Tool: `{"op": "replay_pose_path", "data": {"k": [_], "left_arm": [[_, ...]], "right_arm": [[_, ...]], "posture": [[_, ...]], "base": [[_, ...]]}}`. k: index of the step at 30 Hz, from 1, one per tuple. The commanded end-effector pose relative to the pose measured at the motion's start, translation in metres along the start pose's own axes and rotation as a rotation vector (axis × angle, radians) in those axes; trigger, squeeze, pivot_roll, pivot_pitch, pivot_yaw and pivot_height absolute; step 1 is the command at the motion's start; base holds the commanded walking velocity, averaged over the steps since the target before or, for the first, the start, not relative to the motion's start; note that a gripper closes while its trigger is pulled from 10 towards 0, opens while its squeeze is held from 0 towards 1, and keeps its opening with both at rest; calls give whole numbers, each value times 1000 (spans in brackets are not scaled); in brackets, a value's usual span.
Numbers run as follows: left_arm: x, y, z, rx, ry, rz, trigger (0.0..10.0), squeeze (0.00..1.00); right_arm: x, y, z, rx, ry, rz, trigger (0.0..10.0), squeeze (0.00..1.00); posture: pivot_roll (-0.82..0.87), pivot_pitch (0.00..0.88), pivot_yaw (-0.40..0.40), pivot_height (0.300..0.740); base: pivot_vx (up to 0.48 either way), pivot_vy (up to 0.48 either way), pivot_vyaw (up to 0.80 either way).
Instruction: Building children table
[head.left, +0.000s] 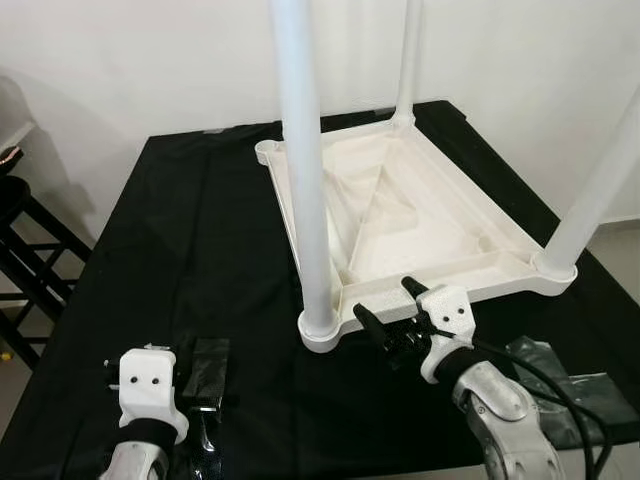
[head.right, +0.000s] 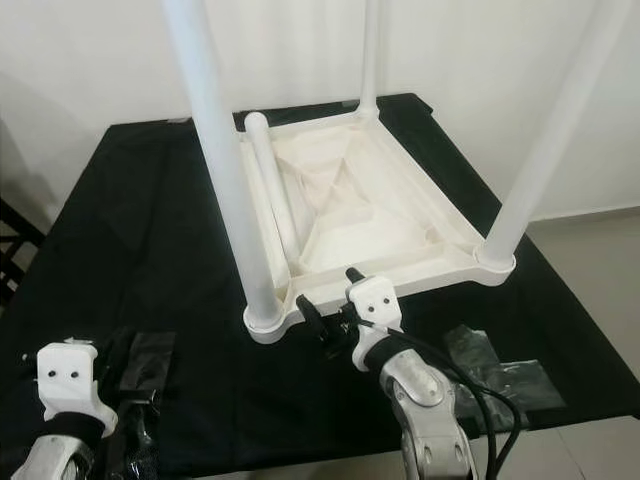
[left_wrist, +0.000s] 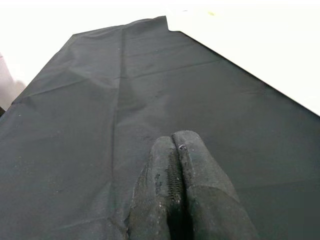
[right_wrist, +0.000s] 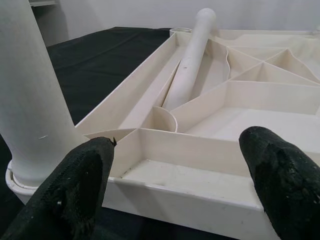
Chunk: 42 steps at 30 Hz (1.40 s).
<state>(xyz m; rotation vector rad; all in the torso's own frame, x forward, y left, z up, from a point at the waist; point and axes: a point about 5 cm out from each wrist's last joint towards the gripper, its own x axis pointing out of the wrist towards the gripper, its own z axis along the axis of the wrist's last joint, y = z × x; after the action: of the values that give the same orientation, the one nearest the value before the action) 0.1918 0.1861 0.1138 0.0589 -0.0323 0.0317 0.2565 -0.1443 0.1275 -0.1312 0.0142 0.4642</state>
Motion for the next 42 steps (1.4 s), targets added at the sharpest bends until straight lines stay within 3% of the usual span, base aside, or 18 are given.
{"op": "replay_pose_path", "data": {"k": [1,38,39,40,41,42], "left_arm": [[-2,5,-2,6,18,20,10000,0],[5,-2,3,-43,-2,-45,10000,0],[6,-3,3,-50,-3,-52,10000,0],[6,-4,4,-57,-7,-64,10000,0],[6,-4,4,-57,-7,-64,10000,0],[7,-4,5,-61,-9,-73,10000,0]], "right_arm": [[0,3,-1,16,10,11,10000,0],[5,2,1,47,19,57,10000,0],[7,-1,3,50,10,73,10000,0],[15,-18,7,7,9,68,10000,0],[15,-18,7,7,9,68,10000,0],[20,-32,11,-25,8,59,10000,0]], "posture": [[-45,87,60,740],[-77,93,63,740],[-76,93,63,740],[-76,92,65,740],[-76,92,65,740],[-76,92,65,740]], "base": [[0,0,0],[0,0,0],[0,0,0],[0,0,0],[0,0,0],[0,0,0]]}}
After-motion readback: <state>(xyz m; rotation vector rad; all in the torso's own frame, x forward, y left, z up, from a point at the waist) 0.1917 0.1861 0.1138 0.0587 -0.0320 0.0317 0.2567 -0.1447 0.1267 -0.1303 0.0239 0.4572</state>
